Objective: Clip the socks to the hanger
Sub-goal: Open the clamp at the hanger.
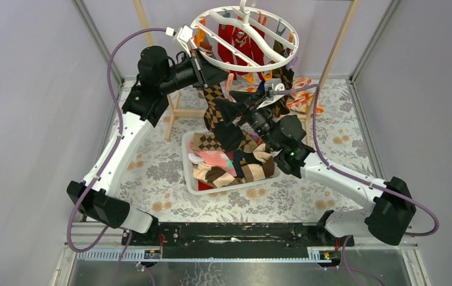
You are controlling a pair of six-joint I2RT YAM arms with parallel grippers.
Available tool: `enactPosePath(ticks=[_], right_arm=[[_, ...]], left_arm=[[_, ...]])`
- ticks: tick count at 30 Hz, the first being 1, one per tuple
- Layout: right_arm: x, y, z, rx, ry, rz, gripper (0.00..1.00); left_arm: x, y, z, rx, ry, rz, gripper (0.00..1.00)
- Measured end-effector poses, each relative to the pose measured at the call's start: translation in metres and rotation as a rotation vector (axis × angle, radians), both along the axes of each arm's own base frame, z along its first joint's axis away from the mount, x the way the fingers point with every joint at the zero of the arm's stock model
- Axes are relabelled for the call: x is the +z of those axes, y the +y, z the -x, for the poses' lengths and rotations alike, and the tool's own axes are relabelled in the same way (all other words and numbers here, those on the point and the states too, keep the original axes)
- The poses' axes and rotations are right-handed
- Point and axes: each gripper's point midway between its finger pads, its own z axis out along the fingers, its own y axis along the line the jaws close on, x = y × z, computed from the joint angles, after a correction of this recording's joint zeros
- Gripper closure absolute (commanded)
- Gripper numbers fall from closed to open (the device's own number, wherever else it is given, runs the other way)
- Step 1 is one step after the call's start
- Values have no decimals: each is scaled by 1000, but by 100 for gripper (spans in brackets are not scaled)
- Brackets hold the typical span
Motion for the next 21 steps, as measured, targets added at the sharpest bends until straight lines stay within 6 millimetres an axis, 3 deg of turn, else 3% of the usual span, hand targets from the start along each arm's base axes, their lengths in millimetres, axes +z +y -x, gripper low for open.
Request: enactPosePath(ticks=[15,21], right_arm=[[15,1,-25,-168,-80,67,54],[15,1,-28,-192,-96,95,90]], left_arm=[[4,-1,1,2,45,43,91],[6,-1,1,-1,51,51,87]])
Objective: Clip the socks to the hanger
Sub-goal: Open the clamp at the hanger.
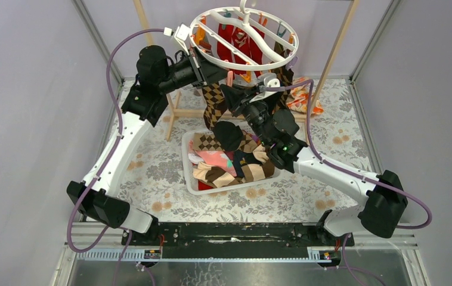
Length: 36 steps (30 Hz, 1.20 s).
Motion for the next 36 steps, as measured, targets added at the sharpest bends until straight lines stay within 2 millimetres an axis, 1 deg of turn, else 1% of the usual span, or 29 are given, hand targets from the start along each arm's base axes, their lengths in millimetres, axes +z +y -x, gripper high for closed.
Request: enactPosePath(ticks=[1,3,4,10,12,13,18,25,28,32,36], right_arm=[[0,0,0,-6,-1,4,93],[0,-1,0,-12,-7,10,98],[0,-1,-1,-16,-8,15,100],[1,-3,-2,-27,-14,23,100],[0,-2,-2,-27,-14,25,100],[0,-2,-2,-27,-13,25,100],[0,-2,-2,-24,-8,33,100],[6,2,0,0,2,38,100],[8,3,1,9,10,36,100],[7,5,2,19,24,42,100],[5,7,2,31,36,52,100]], left_arm=[[0,1,-1,2,0,1,83],[1,2,-1,1,4,5,66],[1,1,0,0,10,9,61],[1,7,-2,-4,32,21,40],[-1,10,-3,-5,39,24,30],[-2,12,-3,-5,44,27,28],[-6,16,2,-38,60,47,27],[8,14,15,-114,-41,55,26],[12,13,18,-133,-85,48,25],[18,12,22,-160,-131,48,23],[21,12,25,-174,-170,40,24]])
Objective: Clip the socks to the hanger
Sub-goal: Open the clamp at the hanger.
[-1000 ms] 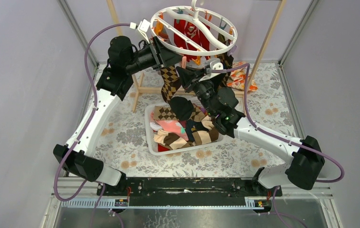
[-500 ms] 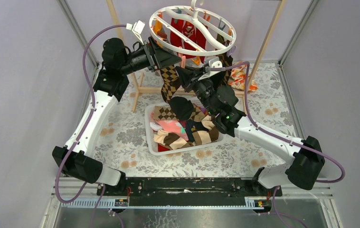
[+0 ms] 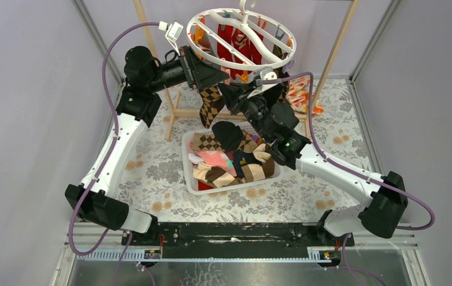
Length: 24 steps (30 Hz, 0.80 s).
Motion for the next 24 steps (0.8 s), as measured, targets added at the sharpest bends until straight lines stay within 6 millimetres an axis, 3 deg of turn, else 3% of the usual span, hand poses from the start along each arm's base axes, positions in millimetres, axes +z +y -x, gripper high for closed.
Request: enactPosePath(ticks=[6,14,24], right_arm=[[5,1,1,9,5,-7,100],[8,2,2,15,18,-5,100],[5,1,-1,10,35,7,97]], left_arm=[[17,1,-3,13,-106,-21,28],[8,-4,-7,21,-151,-67,32],[-4,-9,-22,71,-107,-103,60]])
